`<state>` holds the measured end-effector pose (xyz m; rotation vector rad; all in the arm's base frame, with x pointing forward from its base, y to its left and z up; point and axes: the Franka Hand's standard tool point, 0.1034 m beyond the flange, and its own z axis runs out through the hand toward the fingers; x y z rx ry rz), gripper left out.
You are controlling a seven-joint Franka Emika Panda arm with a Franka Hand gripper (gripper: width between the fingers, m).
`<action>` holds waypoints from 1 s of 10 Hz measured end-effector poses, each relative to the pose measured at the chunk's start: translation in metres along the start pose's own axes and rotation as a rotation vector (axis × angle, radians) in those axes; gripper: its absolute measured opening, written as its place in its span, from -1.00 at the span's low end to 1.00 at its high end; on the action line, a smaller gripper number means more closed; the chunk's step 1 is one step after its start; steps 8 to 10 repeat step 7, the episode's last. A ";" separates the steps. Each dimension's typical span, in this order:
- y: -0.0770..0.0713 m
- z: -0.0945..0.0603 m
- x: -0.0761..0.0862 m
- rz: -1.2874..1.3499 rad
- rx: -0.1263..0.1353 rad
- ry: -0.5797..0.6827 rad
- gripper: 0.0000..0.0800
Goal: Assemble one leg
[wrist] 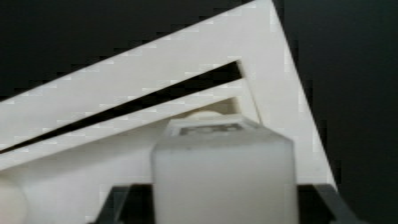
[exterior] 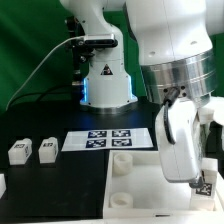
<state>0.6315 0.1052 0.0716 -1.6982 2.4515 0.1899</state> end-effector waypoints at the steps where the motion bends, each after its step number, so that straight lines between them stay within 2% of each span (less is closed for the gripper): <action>1: 0.001 0.001 0.000 0.000 -0.003 0.001 -0.08; 2: 0.001 0.001 0.000 -0.001 -0.003 0.001 0.43; 3: 0.001 0.001 0.000 -0.001 -0.003 0.001 0.43; 4: 0.001 0.002 0.000 -0.001 -0.003 0.002 0.58; 10: 0.002 0.002 0.000 -0.002 -0.004 0.002 0.62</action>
Offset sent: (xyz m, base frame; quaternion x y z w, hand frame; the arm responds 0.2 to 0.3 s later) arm 0.0000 0.0000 0.0000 0.0000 0.0000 0.0000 1.0000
